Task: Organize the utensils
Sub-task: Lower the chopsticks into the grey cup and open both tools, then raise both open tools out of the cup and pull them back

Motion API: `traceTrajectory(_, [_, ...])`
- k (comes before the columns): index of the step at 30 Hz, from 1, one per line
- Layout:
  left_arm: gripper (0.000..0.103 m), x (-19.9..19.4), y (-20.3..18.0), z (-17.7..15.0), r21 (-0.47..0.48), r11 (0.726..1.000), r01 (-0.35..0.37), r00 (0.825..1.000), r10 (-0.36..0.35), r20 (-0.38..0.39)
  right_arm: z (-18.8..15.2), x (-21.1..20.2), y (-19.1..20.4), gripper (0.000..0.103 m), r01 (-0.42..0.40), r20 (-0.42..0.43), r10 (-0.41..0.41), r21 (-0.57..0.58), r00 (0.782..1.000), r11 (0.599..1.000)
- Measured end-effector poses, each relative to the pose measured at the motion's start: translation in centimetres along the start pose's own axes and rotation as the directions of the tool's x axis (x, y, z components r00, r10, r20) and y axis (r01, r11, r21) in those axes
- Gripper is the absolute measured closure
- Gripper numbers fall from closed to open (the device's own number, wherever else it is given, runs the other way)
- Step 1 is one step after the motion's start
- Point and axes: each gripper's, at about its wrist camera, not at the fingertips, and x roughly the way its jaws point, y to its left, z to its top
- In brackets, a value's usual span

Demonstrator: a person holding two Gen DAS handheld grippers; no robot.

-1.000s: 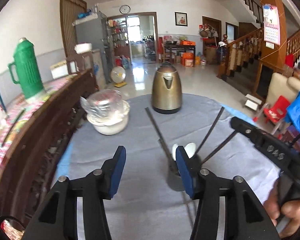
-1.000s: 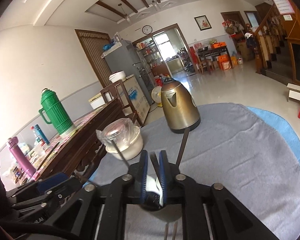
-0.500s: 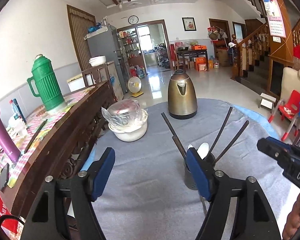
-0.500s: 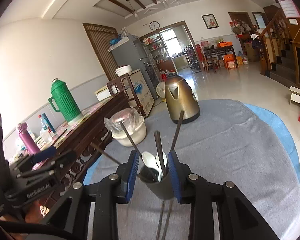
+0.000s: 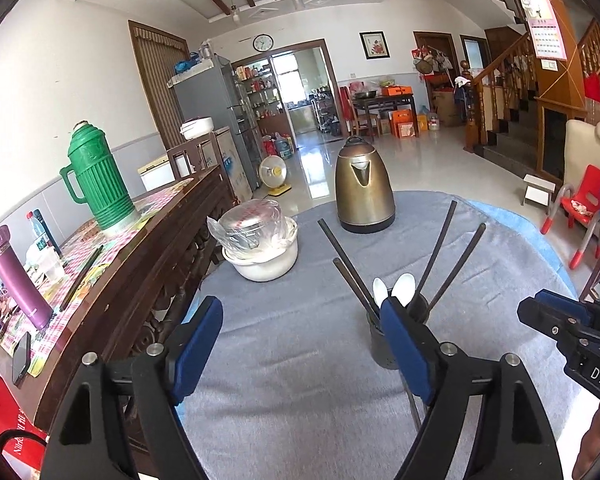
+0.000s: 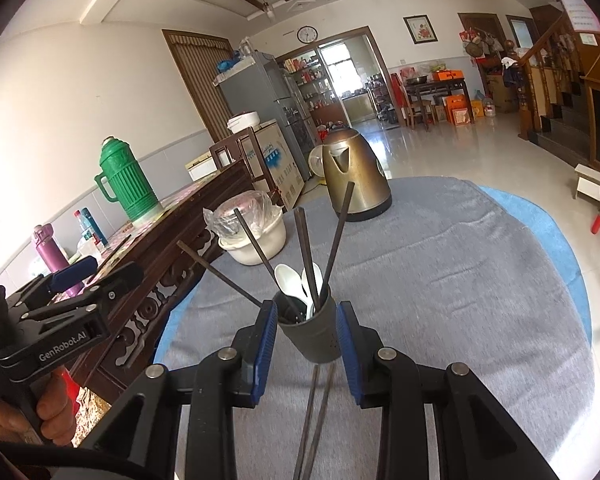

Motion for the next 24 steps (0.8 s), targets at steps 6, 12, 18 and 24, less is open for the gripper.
traceTrajectory(6, [0.020,-0.1,-0.5,-0.5,0.009,1.000,-0.001,1.000,0.001,-0.016,-0.6,-0.1,-0.4,0.070,0.003,-0.013,-0.003,0.012,1.000,1.000])
traceTrajectory(12, [0.019,0.1,-0.9,-0.9,0.015,1.000,0.005,0.999,-0.005,-0.035,-1.3,-0.2,-1.0,0.070,0.011,-0.028,-0.011,0.020,1.000,1.000])
traceTrajectory(18, [0.019,0.4,-1.6,-1.5,0.027,0.999,0.019,0.998,-0.018,-0.056,-2.0,0.2,-1.5,0.070,0.018,-0.051,-0.016,0.029,0.999,0.999])
traceTrajectory(24, [0.018,0.8,-2.0,-2.1,0.030,0.999,0.030,0.996,-0.028,-0.080,-2.4,0.5,-2.1,0.070,0.024,-0.070,-0.021,0.049,0.997,0.999])
